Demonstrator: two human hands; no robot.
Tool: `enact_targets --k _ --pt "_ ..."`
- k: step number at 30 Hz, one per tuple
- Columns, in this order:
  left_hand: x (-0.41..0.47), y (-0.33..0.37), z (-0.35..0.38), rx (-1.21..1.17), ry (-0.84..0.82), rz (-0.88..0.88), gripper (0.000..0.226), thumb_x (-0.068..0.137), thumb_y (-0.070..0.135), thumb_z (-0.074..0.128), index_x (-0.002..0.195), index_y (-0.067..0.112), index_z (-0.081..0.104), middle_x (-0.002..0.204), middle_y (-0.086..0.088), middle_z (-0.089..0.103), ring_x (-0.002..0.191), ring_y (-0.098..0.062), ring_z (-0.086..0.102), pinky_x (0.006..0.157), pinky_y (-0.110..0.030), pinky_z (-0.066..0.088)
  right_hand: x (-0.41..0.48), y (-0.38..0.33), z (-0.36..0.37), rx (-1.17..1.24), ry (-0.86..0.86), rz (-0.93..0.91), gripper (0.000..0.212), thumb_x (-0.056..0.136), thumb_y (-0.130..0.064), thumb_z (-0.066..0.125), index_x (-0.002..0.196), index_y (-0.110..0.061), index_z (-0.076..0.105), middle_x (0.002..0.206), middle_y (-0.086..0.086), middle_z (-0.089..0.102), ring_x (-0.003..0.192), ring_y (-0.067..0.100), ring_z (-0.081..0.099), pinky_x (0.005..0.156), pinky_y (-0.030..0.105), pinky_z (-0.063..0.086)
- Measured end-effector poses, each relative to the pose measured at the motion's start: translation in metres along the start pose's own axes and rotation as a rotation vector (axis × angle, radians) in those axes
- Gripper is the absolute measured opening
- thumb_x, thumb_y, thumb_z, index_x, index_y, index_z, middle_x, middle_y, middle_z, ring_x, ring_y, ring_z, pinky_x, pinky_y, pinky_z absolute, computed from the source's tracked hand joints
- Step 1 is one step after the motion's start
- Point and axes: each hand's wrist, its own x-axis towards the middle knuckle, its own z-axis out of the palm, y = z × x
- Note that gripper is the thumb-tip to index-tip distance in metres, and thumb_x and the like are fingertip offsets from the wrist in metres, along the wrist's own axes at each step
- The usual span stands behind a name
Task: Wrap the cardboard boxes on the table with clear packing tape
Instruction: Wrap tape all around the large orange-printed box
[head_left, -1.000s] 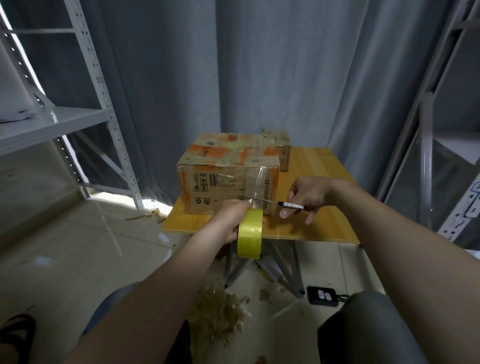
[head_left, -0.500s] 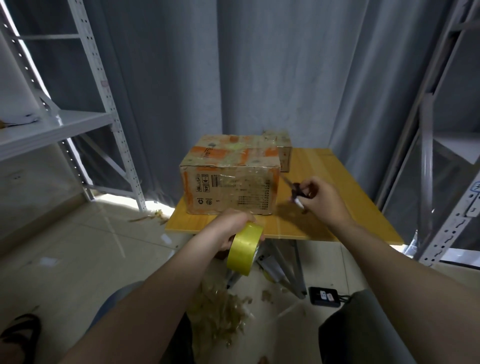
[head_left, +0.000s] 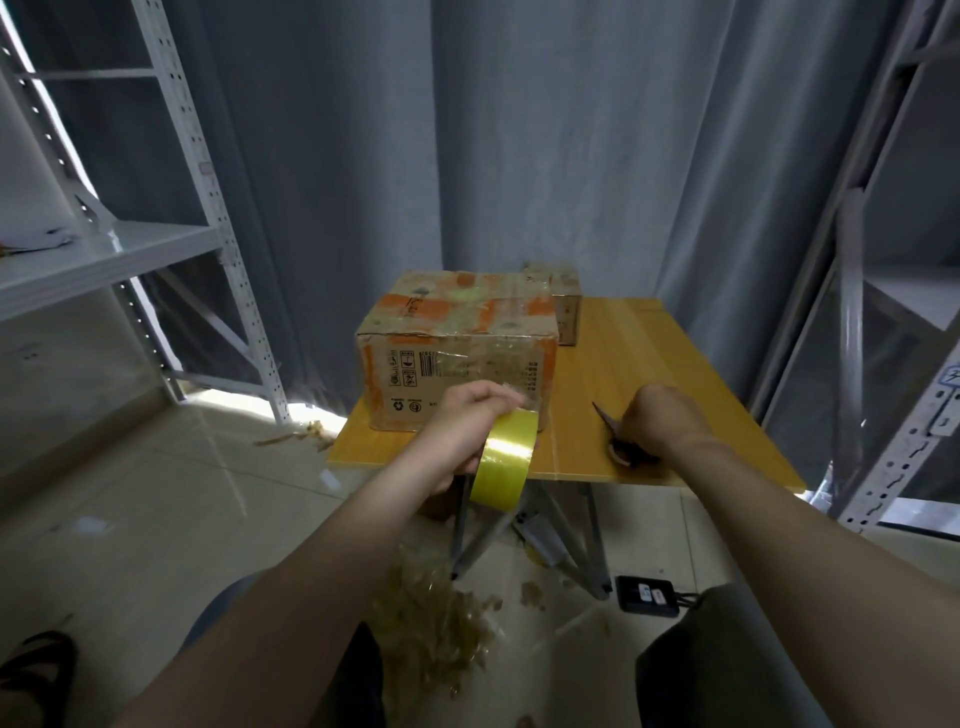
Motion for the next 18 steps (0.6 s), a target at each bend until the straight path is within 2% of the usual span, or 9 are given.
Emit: enact_targets --k 3,5,8,9,11,12,14,16,18 --pt "0.0 0.0 -0.004 0.031 0.099 0.116 0.02 0.101 0.03 0.062 0.09 0.037 0.078 0.112 -0.005 0.077 0.091 -0.049 0.071 0.058 -0.046 0.05 -0.023 -0.031 -0.019 0.603 0.111 -0.236 0.025 0.099 -0.041 0.067 0.085 -0.022 0.073 0.08 -0.006 0.07 0.076 0.009 0.066 0.06 0.023 0.046" --pt "-0.002 0.001 -0.006 0.031 0.153 0.181 0.018 0.1 0.031 0.064 0.091 0.038 0.078 0.114 0.005 0.076 0.096 -0.046 0.07 0.065 -0.05 0.055 -0.048 -0.055 -0.03 0.889 -0.006 -0.403 0.024 0.095 -0.045 0.07 0.092 -0.023 0.078 0.084 -0.011 0.073 0.069 0.003 0.062 0.055 0.018 0.046" --pt "-0.009 0.008 -0.008 0.035 0.197 0.247 0.01 0.097 0.029 0.069 0.093 0.031 0.078 0.105 0.01 0.075 0.106 -0.02 0.068 0.09 -0.039 0.053 -0.064 -0.078 -0.027 0.939 -0.112 -0.544 0.012 0.091 -0.032 0.077 0.091 -0.021 0.079 0.075 -0.015 0.072 0.067 0.0 0.063 0.056 0.016 0.047" --pt "-0.01 0.01 -0.008 0.033 0.205 0.253 0.009 0.097 0.028 0.069 0.095 0.028 0.078 0.103 0.01 0.075 0.107 -0.015 0.067 0.093 -0.037 0.052 -0.064 -0.082 -0.022 0.97 -0.082 -0.545 0.005 0.091 -0.027 0.079 0.088 -0.022 0.079 0.074 -0.016 0.071 0.067 -0.001 0.063 0.059 0.018 0.048" --pt "-0.01 0.009 -0.007 0.029 0.224 0.258 0.01 0.098 0.026 0.067 0.105 0.026 0.074 0.104 0.009 0.074 0.107 -0.016 0.068 0.095 -0.035 0.053 -0.062 -0.086 -0.017 1.037 0.012 -0.512 0.011 0.089 -0.02 0.08 0.081 -0.026 0.079 0.08 -0.016 0.072 0.075 -0.001 0.065 0.068 0.023 0.05" --pt "-0.01 0.007 -0.007 0.023 0.233 0.259 0.017 0.098 0.027 0.068 0.115 0.029 0.067 0.105 0.008 0.073 0.105 -0.017 0.069 0.093 -0.034 0.054 -0.064 -0.088 -0.016 1.056 0.039 -0.496 0.012 0.09 -0.019 0.08 0.08 -0.025 0.079 0.086 -0.014 0.072 0.079 0.002 0.065 0.07 0.025 0.052" --pt "-0.008 0.001 -0.007 -0.025 0.271 0.28 0.039 0.096 0.029 0.071 0.121 0.045 0.046 0.103 0.002 0.073 0.093 -0.017 0.072 0.085 -0.034 0.056 -0.07 -0.091 -0.017 1.118 0.022 -0.438 0.009 0.092 -0.016 0.077 0.082 -0.015 0.078 0.095 -0.001 0.07 0.078 0.009 0.066 0.058 0.025 0.054" --pt "-0.008 -0.001 -0.007 0.01 0.304 0.34 0.035 0.097 0.027 0.069 0.11 0.046 0.042 0.08 0.0 0.068 0.066 -0.014 0.064 0.065 -0.028 0.052 -0.071 -0.092 -0.015 1.175 0.013 -0.412 0.012 0.093 -0.012 0.075 0.081 -0.009 0.075 0.097 0.007 0.067 0.07 0.013 0.065 0.049 0.023 0.053" --pt "-0.01 0.0 -0.005 0.071 0.292 0.387 0.021 0.1 0.026 0.065 0.105 0.04 0.049 0.065 -0.003 0.054 0.052 -0.017 0.047 0.05 -0.026 0.04 -0.069 -0.089 -0.015 1.146 0.071 -0.456 0.017 0.092 -0.01 0.076 0.076 -0.015 0.074 0.098 0.007 0.067 0.073 0.009 0.067 0.058 0.026 0.056"
